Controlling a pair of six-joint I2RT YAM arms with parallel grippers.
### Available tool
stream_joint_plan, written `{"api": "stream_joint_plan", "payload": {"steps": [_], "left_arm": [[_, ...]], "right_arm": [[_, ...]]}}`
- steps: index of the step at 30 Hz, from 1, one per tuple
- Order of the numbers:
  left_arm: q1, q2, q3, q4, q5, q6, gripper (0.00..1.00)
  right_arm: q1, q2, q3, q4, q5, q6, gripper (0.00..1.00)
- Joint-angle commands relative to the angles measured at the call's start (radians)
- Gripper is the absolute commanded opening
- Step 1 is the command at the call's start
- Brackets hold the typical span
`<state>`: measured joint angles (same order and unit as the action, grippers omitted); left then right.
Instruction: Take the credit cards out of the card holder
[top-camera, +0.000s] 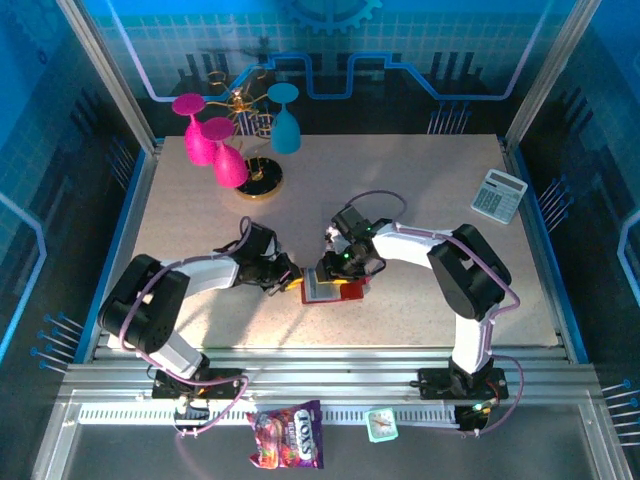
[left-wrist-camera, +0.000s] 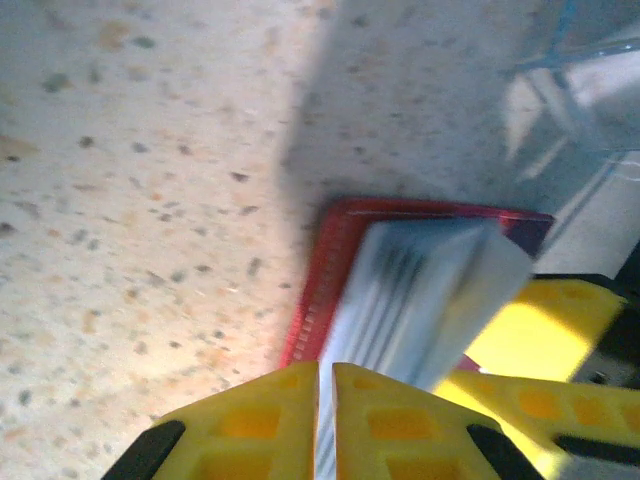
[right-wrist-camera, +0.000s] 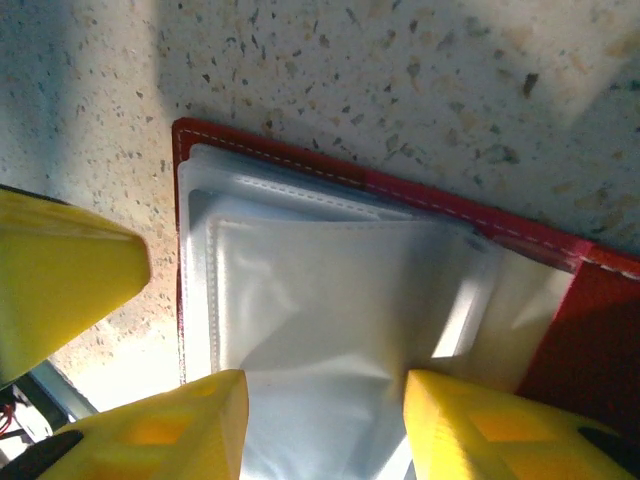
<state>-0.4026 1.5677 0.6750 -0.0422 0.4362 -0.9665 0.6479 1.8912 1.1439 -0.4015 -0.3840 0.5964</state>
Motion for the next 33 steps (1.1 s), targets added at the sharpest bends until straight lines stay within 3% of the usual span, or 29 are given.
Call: {"api": "stream_joint_plan", "payload": {"steps": [1, 10, 33], "left_arm": [[-0.010, -0.057, 0.046, -0.068, -0.010, 0.001, 0.13], [-0.059, -0.049, 0.070, -0.022, 0.005, -0.072, 0.14], [-0.102, 0.082, 0.109, 0.018, 0.036, -0.071, 0.10]], "right_arm": [[-0.024, -0.012, -0.052, 0.042, -0.038, 0.031, 0.47], [-0.081, -0.035, -0.161, 0.235, -0.168, 0.099, 0.49], [-0.099, -0.059, -0.196, 0.262, -0.180, 0.100, 0.47]]}}
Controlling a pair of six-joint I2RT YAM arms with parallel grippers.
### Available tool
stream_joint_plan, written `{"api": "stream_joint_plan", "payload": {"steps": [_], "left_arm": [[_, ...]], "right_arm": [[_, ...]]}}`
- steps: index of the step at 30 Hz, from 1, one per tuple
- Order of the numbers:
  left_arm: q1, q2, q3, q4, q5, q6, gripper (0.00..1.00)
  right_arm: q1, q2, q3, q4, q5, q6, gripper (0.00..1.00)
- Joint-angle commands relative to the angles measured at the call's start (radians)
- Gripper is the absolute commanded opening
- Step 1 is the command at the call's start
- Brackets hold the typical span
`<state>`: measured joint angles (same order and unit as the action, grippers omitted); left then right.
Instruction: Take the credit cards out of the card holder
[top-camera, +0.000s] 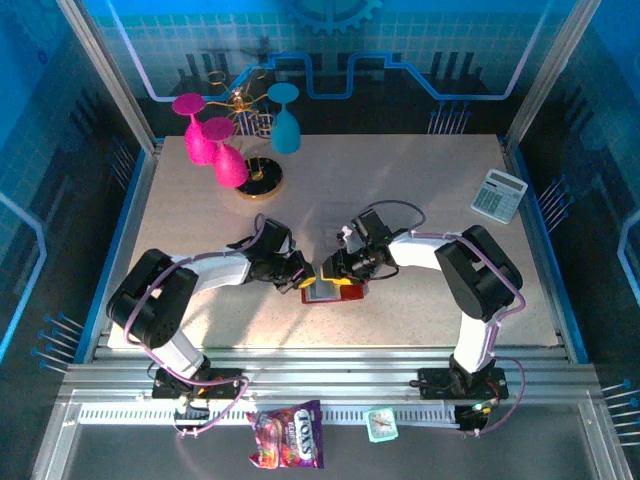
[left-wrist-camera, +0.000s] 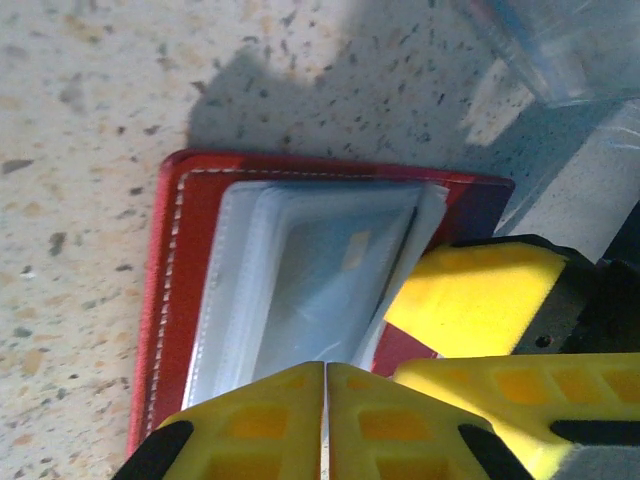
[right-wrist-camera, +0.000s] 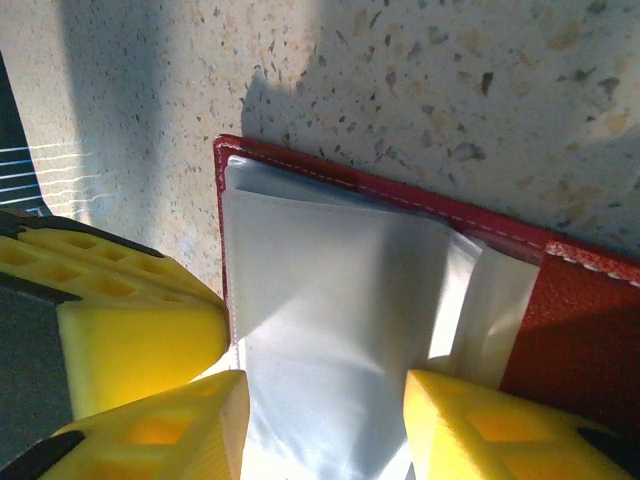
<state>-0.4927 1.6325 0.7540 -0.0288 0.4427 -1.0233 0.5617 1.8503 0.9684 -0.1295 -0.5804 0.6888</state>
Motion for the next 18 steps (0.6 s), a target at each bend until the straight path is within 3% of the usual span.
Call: {"api": "stream_joint_plan", "payload": {"steps": [1, 18], "left_arm": [[-0.012, 0.020, 0.035, 0.004, 0.034, -0.013, 0.10], [-0.026, 0.024, 0.117, -0.027, 0.063, 0.005, 0.11]], "right_arm": [[-0.015, -0.020, -0.020, -0.010, 0.015, 0.008, 0.46], [-0.071, -0.202, -0.031, -0.075, 0.071, -0.016, 0.48]]}}
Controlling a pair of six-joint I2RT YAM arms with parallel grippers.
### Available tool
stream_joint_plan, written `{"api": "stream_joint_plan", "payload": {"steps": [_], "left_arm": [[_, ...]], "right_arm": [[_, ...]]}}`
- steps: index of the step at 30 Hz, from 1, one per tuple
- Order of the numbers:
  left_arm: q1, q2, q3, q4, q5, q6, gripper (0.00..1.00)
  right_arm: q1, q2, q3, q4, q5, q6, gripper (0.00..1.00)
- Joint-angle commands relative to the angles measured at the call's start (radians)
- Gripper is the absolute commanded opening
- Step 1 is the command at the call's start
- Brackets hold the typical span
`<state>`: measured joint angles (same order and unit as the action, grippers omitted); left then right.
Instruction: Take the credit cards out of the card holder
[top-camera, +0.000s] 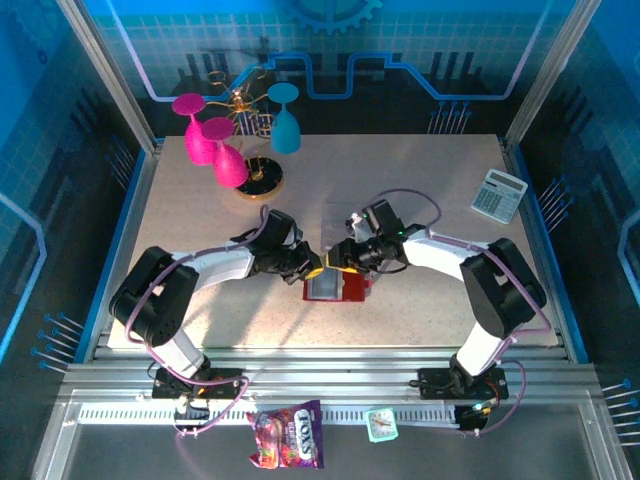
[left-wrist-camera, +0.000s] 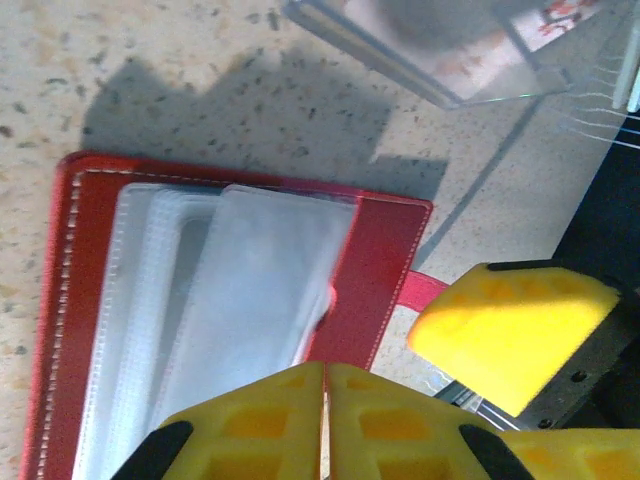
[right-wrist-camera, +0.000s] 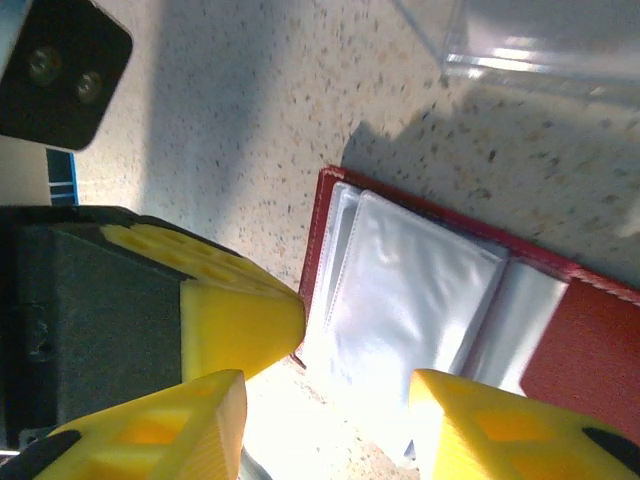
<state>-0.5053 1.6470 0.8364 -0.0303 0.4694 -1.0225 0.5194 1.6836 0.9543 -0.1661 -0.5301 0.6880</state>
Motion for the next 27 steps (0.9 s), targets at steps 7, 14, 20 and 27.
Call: {"api": "stream_joint_plan", "payload": {"steps": [7, 14, 20, 27], "left_arm": [[-0.028, 0.045, 0.086, -0.032, 0.050, 0.007, 0.11], [-0.024, 0.034, 0.064, -0.084, -0.016, 0.029, 0.11], [0.008, -0.003, 0.001, -0.072, -0.044, 0.026, 0.10], [0.040, -0.027, -0.049, -0.056, -0.038, 0.030, 0.10]], "right_arm": [[-0.073, -0.073, -0.035, -0.073, 0.022, -0.040, 0.47], [-0.046, 0.003, -0.028, -0.063, -0.092, -0.042, 0.41], [0.000, 0.089, -0.029, 0.047, -0.201, 0.035, 0.38], [0.049, 0.142, -0.025, 0.079, -0.208, 0.063, 0.38]]}}
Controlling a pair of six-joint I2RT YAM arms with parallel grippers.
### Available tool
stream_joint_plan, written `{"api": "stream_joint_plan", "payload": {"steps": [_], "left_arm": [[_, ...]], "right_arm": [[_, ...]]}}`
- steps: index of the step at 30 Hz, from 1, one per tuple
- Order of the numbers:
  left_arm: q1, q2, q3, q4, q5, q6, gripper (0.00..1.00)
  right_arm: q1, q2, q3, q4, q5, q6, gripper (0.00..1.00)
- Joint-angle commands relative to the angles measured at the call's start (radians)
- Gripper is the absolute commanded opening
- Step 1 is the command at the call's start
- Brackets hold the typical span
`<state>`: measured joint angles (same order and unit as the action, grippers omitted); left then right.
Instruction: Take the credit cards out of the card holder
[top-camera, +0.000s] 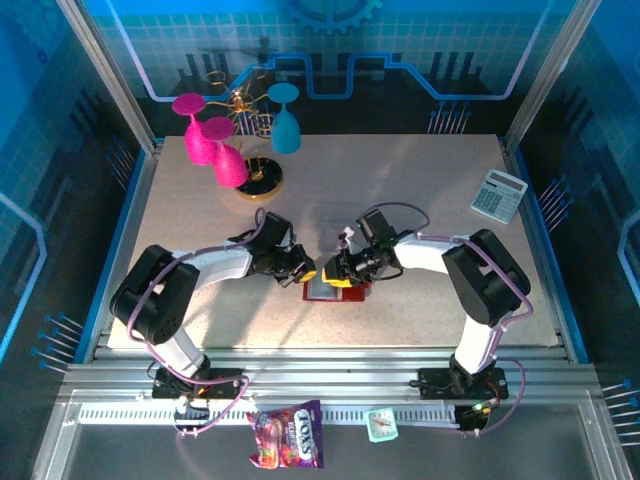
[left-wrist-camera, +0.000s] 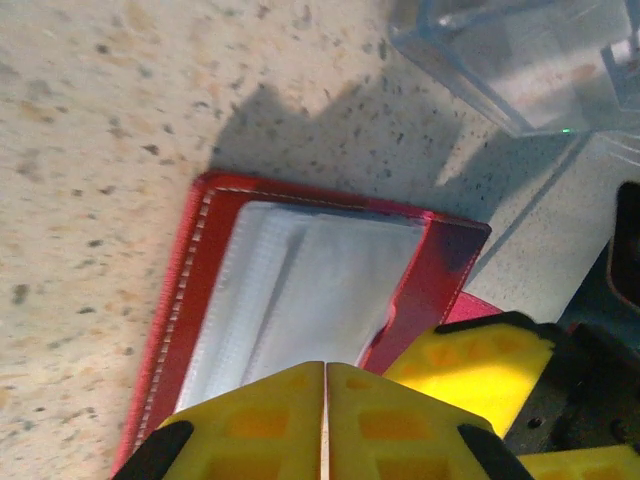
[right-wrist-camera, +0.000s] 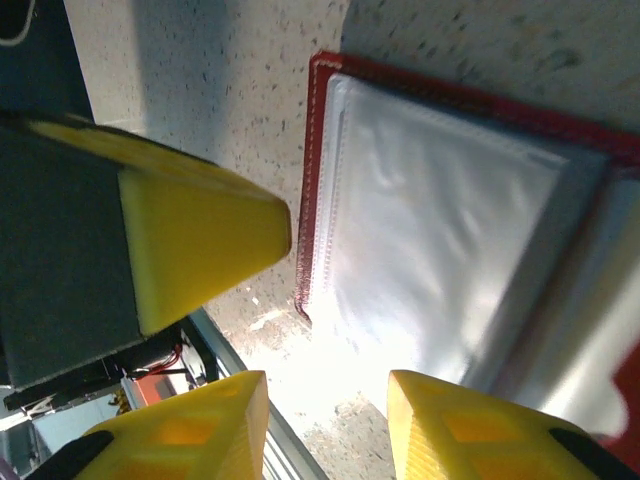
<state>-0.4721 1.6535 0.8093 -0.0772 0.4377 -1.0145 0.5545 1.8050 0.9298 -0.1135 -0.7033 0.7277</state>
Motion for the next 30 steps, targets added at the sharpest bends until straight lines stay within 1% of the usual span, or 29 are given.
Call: {"api": "stream_joint_plan", "payload": {"steps": [1, 7, 12, 18, 30], "left_arm": [[0.008, -0.035, -0.028, -0.007, -0.004, 0.022, 0.10], [0.014, -0.040, -0.051, 0.008, -0.001, 0.022, 0.10], [0.015, -0.038, -0.050, 0.006, 0.001, 0.021, 0.10], [0.014, -0.028, -0.053, 0.014, 0.008, 0.019, 0.10], [0.005, -0.002, -0.021, -0.004, 0.032, 0.032, 0.11]], "right_arm": [[0.016, 0.024, -0.001, 0.018, -0.026, 0.020, 0.38], [0.018, 0.046, 0.026, -0.103, 0.051, -0.053, 0.39], [0.014, 0.049, 0.026, -0.134, 0.082, -0.077, 0.39], [0.006, 0.017, -0.006, -0.114, 0.092, -0.067, 0.39], [-0.022, -0.002, -0.088, 0.009, 0.046, -0.009, 0.38]]}}
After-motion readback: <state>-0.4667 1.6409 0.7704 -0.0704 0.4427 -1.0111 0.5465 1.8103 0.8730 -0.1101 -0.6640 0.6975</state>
